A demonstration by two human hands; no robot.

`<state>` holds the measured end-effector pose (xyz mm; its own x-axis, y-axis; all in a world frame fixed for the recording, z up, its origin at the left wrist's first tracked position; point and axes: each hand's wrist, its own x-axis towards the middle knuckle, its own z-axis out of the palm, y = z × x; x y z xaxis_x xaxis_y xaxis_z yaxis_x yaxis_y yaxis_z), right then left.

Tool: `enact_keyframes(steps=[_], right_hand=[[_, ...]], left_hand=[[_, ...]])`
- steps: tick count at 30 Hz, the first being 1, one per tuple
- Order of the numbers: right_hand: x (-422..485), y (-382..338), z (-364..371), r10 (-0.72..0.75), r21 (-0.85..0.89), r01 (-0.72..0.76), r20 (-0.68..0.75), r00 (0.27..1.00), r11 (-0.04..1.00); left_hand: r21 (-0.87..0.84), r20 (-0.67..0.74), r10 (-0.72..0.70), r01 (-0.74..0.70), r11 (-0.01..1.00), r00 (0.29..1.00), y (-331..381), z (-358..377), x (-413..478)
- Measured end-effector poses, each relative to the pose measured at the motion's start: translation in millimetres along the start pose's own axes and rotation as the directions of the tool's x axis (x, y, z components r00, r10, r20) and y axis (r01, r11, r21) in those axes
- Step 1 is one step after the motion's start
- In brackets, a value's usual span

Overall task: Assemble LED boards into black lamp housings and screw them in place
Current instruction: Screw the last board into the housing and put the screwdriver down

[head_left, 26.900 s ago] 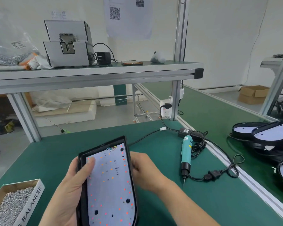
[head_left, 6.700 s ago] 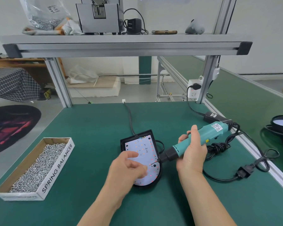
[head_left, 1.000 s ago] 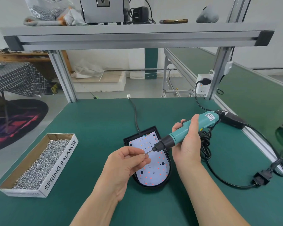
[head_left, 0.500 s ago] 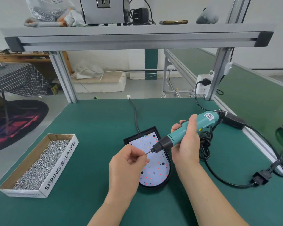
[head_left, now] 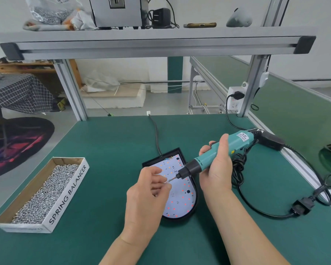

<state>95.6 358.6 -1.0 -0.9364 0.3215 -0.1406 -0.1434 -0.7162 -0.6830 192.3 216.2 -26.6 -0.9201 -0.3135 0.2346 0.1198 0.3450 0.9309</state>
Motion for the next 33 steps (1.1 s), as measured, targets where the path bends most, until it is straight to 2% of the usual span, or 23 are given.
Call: enact_keyframes(steps=[2,4,7,9,12,15,19,24,28,33], right_hand=[[0.4,-1.9,-0.1,-0.006,0.001,0.006,-0.011,1.0,1.0],[1.5,-3.3,-0.9,-0.011,-0.007,0.011,-0.02,1.0,1.0],[2.0,-3.6,-1.1,-0.016,-0.024,0.015,-0.025,1.0,1.0],[1.3,-2.5,-0.7,-0.014,-0.03,0.013,-0.021,1.0,0.999],[0.7,0.4,-1.1,0.0,-0.017,0.0,-0.017,1.0,1.0],[2.3,2.7,-1.9,0.026,0.023,-0.025,-0.016,1.0,0.999],[6.3,5.7,-4.0,0.039,0.033,-0.038,-0.031,0.999,0.999],[10.0,4.5,-5.0,0.015,0.044,-0.013,-0.049,0.999,0.999],[11.2,-1.6,1.5,-0.067,-0.012,0.066,-0.057,0.996,0.998],[17.1,-5.9,28.0,-0.264,-0.2,0.256,-0.015,0.964,0.946]], left_hand=[[0.015,0.013,-0.025,0.025,1.0,1.0,-2.8,-6.8,2.6],[0.113,-0.035,-0.071,0.075,0.991,0.997,-7.2,-15.1,9.5],[0.234,-0.065,-0.302,0.309,0.922,0.951,-15.0,-25.4,27.8],[0.174,0.005,-0.469,0.461,0.87,0.883,-17.1,-24.7,37.8],[0.083,0.096,-0.555,0.549,0.832,0.826,-17.7,-15.1,48.7],[0.047,0.166,-0.592,0.593,0.804,0.789,-17.8,-7.8,60.0],[0.072,0.285,-0.561,0.566,0.821,0.777,-20.1,-0.9,63.5],[0.048,0.262,-0.572,0.582,0.812,0.777,-20.4,6.2,61.6],[0.018,0.286,-0.587,0.608,0.794,0.758,-14.3,7.0,62.2],[-0.01,0.257,-0.581,0.604,0.797,0.772,-17.0,9.5,62.9]])
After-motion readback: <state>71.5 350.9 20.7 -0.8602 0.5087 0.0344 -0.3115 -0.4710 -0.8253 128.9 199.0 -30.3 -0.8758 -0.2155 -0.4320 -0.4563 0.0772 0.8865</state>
